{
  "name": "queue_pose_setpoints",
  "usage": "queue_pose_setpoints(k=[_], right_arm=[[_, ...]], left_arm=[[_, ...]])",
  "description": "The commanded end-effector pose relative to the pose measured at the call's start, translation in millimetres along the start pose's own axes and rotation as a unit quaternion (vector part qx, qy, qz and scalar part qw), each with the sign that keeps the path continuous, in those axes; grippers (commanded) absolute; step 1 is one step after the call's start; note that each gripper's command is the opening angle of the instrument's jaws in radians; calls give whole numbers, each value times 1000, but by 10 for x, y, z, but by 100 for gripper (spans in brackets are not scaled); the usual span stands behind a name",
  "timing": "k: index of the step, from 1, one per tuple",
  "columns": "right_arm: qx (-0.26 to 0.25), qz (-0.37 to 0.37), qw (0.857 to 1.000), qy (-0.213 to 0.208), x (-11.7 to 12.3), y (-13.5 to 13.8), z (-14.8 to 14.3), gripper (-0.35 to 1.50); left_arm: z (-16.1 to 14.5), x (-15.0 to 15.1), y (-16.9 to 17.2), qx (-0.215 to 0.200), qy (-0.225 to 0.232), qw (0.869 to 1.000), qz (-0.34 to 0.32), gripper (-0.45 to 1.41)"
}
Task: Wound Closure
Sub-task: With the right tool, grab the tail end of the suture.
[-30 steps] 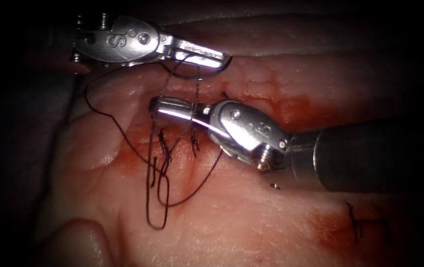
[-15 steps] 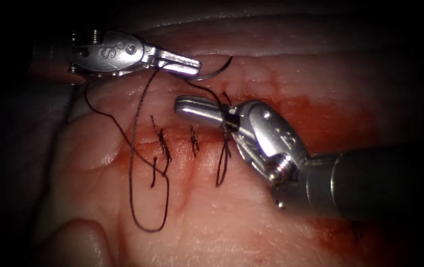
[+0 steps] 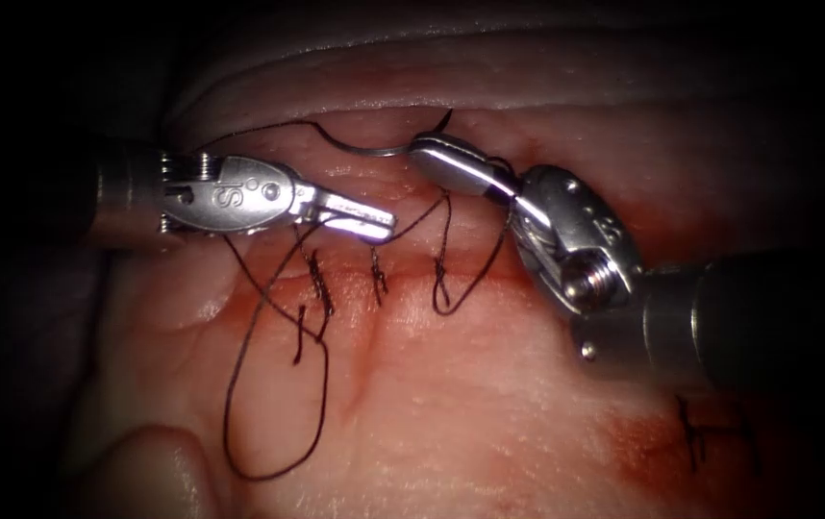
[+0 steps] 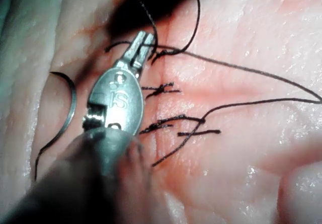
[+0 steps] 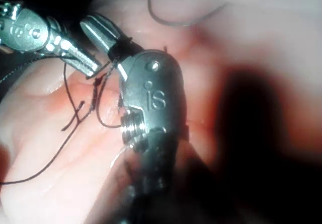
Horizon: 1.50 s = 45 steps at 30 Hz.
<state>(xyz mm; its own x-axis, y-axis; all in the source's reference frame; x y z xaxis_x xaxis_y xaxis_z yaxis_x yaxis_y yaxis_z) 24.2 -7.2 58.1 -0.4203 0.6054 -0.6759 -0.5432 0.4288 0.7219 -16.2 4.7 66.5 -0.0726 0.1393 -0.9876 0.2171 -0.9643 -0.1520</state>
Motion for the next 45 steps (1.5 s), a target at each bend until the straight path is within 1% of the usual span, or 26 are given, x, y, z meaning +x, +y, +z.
queue_pose_setpoints(k=[1, 4, 5, 6, 7, 8, 10, 12, 13, 17, 21, 23, 27, 31, 32, 35, 37, 38, 39, 40, 41, 43, 45], right_arm=[[-13, 4, 999, -35, -12, 8, 4, -20], [-38, 24, 996, -79, -23, 14, 2, -18], [-47, 29, 994, -90, -27, 16, 1, -15], [-58, 32, 993, -102, -30, 17, 0, -10], [-73, 33, 989, -121, -35, 17, 0, 4], [-82, 31, 987, -136, -38, 18, -1, 9], [-105, 39, 982, -155, -43, 18, -2, 24], [-120, 39, 979, -162, -45, 18, -3, 31], [-127, 37, 977, -166, -45, 18, -3, 41], [-160, 34, 970, -179, -44, 19, -2, 51], [-178, 34, 964, -195, -44, 24, 3, 78], [-189, 33, 962, -194, -44, 26, 6, 86], [-202, 45, 955, -212, -47, 31, 14, 84], [-212, 64, 948, -230, -51, 36, 21, 72], [-212, 66, 946, -236, -52, 37, 22, 67], [-213, 66, 942, -251, -57, 38, 26, 44], [-213, 66, 942, -251, -57, 38, 27, 44], [-215, 67, 940, -257, -58, 38, 27, 30], [-216, 67, 939, -260, -58, 38, 27, 24], [-216, 65, 937, -268, -59, 37, 26, 10], [-216, 70, 934, -275, -60, 37, 26, 4], [-217, 69, 933, -280, -61, 37, 25, -1], [-217, 68, 932, -281, -62, 37, 25, 5]], left_arm=[[8, -4, 0, 1, -1, 1000, -2, -45], [18, -2, 9, -1, 0, 1000, 1, -45], [22, 0, 13, -1, 0, 1000, 2, -45], [26, 1, 16, -2, 0, 1000, 0, -45], [30, 2, 18, -1, 0, 1000, 1, -45], [35, 4, 21, -1, 0, 1000, 1, -45], [41, 6, 24, -5, -2, 1000, 2, -45], [46, 9, 25, -7, -2, 1000, 2, -45], [47, 9, 26, -8, -1, 1000, 2, -45], [50, 9, 26, -10, -1, 1000, 3, -45], [49, 5, 26, -12, -3, 1000, 4, -45], [49, 3, 26, -13, -3, 1000, 5, -45], [49, 1, 26, -14, -5, 1000, 5, -45], [50, -1, 26, -14, -7, 1000, 3, -45], [51, -1, 27, -14, -7, 1000, 3, -45], [51, -1, 27, -15, -8, 1000, 3, -45], [51, -1, 27, -15, -8, 1000, 3, -45], [51, -2, 27, -16, -9, 1000, 3, -45], [51, -2, 28, -16, -10, 1000, 4, -45], [51, -2, 28, -16, -10, 1000, 4, -45], [51, -2, 28, -16, -10, 1000, 4, -45], [51, -2, 29, -17, -10, 1000, 4, -45], [51, -2, 29, -17, -10, 1000, 4, -45]])
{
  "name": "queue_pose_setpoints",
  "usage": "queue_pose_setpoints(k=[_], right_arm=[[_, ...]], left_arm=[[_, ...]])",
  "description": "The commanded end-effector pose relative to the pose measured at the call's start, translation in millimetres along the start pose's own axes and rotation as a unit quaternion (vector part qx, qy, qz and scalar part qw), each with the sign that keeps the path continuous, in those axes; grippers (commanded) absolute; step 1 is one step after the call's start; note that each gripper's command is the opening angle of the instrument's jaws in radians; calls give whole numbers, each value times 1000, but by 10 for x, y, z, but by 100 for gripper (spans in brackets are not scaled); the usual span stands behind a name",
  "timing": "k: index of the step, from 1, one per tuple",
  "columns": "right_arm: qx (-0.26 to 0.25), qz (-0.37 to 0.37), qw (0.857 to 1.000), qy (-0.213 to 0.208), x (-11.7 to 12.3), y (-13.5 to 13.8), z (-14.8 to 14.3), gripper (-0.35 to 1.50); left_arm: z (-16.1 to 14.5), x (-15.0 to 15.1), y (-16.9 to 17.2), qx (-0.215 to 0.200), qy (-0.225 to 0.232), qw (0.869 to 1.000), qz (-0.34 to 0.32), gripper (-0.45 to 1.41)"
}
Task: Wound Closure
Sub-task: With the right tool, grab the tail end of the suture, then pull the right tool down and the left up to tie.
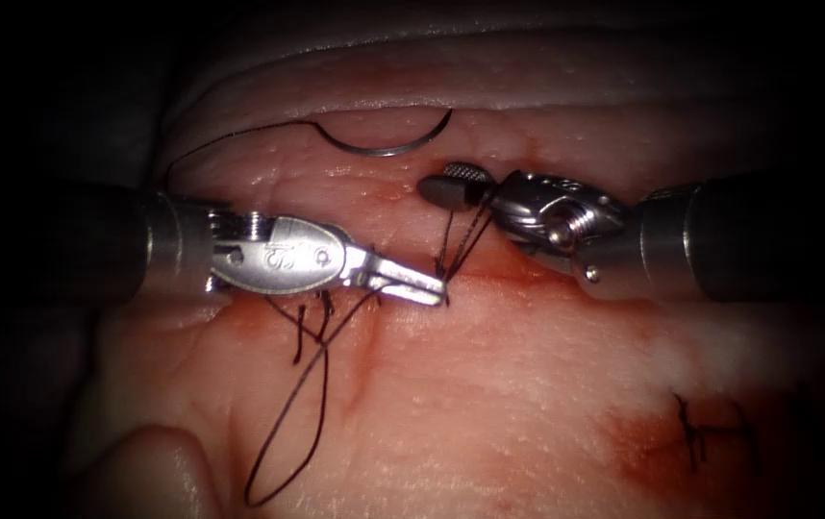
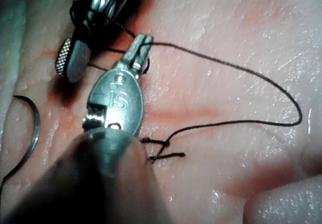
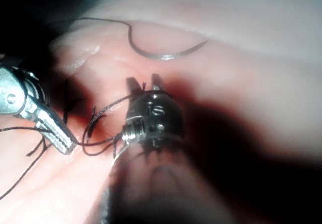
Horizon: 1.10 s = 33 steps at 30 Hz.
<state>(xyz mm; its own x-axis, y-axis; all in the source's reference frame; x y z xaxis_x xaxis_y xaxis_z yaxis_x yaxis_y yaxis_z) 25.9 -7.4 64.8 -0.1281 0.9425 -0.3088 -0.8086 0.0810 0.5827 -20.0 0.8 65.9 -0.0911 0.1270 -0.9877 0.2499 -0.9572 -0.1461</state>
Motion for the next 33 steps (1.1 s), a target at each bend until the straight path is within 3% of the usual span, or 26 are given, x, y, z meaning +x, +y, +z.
queue_pose_setpoints(k=[1, 4, 8, 10, 12, 22, 29, 33], right_arm=[[5, -1, 1000, 1, -5, -3, 7, 12], [7, -2, 1000, -4, -7, -5, 9, 22], [16, -3, 1000, -6, -8, -6, 12, 51], [15, -3, 1000, -6, -8, -7, 12, 29], [14, -2, 1000, -6, -9, -7, 12, -35], [22, 7, 1000, 5, -11, -8, 6, -35], [59, -42, 996, 56, -16, -13, 0, -35], [76, -91, 988, 100, -25, -18, -7, -35]], left_arm=[[6, -5, -1, 0, 1, 1000, 0, -45], [6, -5, -1, 0, 1, 1000, 1, -45], [5, -5, 0, -2, 0, 1000, 1, -45], [5, -5, 0, -2, 0, 1000, 1, -45], [4, -5, 0, -2, 0, 1000, 1, -45], [-10, -4, -8, -3, 2, 1000, -8, -45], [-35, -10, -34, 11, -6, 999, -30, -45], [-51, -28, -67, 31, -17, 998, -54, -45]])
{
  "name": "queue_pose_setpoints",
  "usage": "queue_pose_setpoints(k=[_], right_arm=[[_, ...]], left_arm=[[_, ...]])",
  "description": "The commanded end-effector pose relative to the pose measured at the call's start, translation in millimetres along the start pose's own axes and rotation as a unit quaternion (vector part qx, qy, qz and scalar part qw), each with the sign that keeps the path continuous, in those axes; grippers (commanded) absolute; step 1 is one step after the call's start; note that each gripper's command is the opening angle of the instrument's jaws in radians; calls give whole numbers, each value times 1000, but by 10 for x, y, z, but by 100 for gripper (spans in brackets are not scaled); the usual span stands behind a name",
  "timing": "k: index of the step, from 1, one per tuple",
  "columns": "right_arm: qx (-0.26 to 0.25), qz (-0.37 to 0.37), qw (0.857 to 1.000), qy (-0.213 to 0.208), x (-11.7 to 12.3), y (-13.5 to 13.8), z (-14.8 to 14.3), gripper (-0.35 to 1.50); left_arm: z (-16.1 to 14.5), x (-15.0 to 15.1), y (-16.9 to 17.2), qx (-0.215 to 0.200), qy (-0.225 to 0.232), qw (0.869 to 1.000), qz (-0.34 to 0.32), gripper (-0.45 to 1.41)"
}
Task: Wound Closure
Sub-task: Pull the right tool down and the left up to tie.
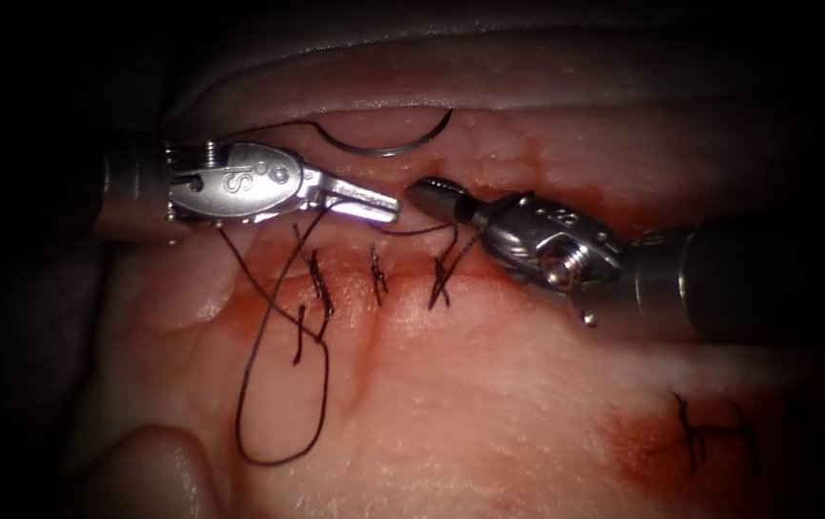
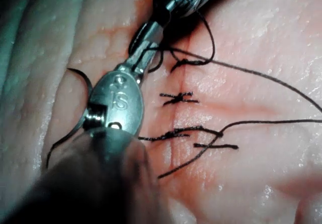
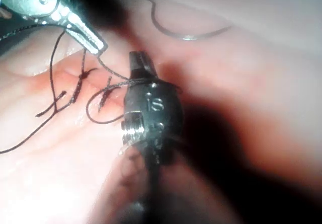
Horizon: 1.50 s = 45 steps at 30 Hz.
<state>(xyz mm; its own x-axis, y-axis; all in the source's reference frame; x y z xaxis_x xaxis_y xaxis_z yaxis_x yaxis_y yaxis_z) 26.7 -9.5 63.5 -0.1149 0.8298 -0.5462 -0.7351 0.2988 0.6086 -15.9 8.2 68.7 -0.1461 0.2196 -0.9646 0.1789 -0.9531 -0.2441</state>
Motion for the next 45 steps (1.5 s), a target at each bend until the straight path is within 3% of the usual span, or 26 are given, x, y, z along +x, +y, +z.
queue_pose_setpoints(k=[1, 17, 40, 45], right_arm=[[3, -6, 1000, 8, -11, -4, 2, -35], [13, -24, 999, 25, -37, -14, -24, -35], [13, -36, 999, 19, -50, -25, -35, -35], [10, -94, 995, 24, -60, -25, -41, -35]], left_arm=[[4, -10, -13, 6, -3, 1000, -6, -45], [-26, -59, -161, 74, -28, 994, -70, -45], [-38, -56, -296, 136, -28, 984, -108, -45], [-36, -68, -320, 155, -37, 981, -108, -45]])
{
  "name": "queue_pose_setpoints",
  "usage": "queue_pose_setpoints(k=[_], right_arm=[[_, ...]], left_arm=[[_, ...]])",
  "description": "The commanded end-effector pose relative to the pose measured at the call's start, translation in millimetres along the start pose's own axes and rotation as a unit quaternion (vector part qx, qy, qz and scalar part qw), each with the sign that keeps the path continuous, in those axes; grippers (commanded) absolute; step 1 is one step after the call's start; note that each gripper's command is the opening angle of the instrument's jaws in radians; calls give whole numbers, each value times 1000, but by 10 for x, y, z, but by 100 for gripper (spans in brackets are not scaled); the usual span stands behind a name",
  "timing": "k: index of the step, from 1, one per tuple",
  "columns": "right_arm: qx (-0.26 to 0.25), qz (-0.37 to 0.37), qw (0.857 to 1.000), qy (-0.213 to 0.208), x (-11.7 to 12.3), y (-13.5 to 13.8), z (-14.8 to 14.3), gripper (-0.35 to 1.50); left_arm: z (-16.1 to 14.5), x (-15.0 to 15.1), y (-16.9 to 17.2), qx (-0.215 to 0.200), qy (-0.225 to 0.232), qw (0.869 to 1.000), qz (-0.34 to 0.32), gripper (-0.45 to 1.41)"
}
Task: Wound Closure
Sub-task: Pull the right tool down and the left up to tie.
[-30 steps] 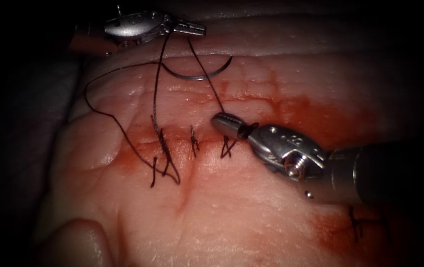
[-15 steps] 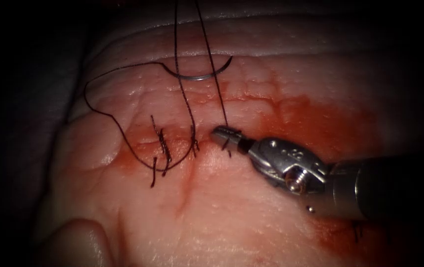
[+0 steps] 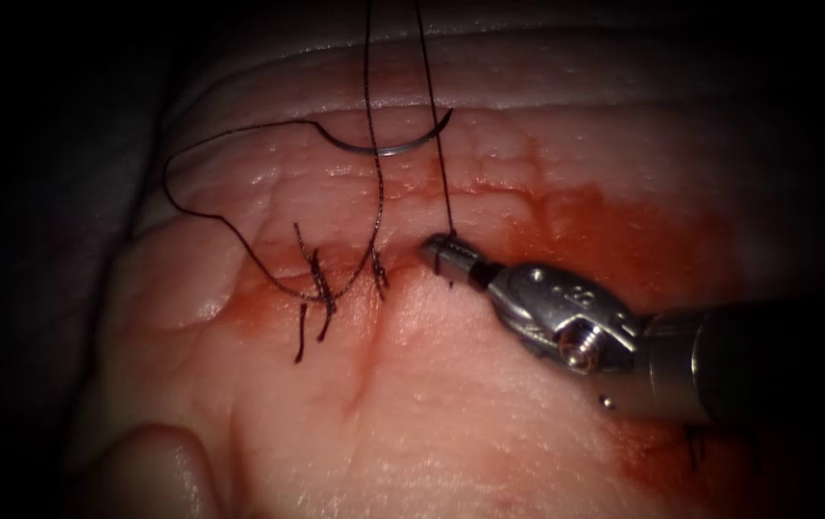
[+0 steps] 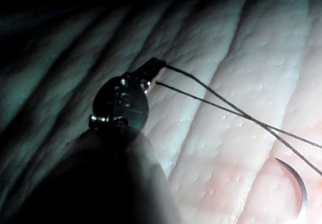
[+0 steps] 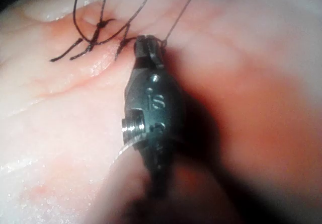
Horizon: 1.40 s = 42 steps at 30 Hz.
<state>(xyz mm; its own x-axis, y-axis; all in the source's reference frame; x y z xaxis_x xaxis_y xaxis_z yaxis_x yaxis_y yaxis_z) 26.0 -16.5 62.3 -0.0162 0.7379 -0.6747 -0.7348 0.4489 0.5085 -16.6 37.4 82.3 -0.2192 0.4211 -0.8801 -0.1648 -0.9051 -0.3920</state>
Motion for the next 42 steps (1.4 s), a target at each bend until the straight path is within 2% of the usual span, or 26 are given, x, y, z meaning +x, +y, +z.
queue_pose_setpoints(k=[1, 2, 4, 5, 7, 11, 14, 22, 28, 36, 42], right_arm=[[2, -5, 1000, 0, -12, -3, 2, -35], [2, -7, 1000, 1, -15, -3, 0, -35], [-29, -10, 999, 15, -28, -4, -9, -35], [-51, -9, 998, 41, -37, -7, -11, -35], [-66, -10, 996, 54, -46, -10, -13, -35], [-59, -31, 996, 62, -63, -18, -11, -35], [-57, -35, 996, 65, -64, -20, -11, -35], [-52, -61, 991, 109, -57, -24, -18, -35], [-31, -75, 990, 114, -58, -33, -23, -35], [-13, -81, 993, 83, -63, -55, -28, -35], [-9, -81, 993, 79, -63, -55, -27, -35]], left_arm=[[8, -2, -7, 3, -1, 1000, 3, -45], [10, -4, -8, 5, -2, 1000, 4, -45], [14, -14, -8, 9, -6, 1000, 9, -45], [14, -17, -9, 14, -11, 1000, 9, -45], [13, -20, -11, 21, -18, 1000, 10, -45], [9, -23, -19, 33, -30, 999, 7, -45], [8, -23, -21, 36, -32, 999, 6, -45], [8, -20, -26, 45, -37, 998, 9, -45], [4, -14, -34, 58, -48, 997, 21, -45], [3, -14, -34, 66, -54, 996, 25, -45], [2, -14, -33, 66, -55, 996, 25, -45]])
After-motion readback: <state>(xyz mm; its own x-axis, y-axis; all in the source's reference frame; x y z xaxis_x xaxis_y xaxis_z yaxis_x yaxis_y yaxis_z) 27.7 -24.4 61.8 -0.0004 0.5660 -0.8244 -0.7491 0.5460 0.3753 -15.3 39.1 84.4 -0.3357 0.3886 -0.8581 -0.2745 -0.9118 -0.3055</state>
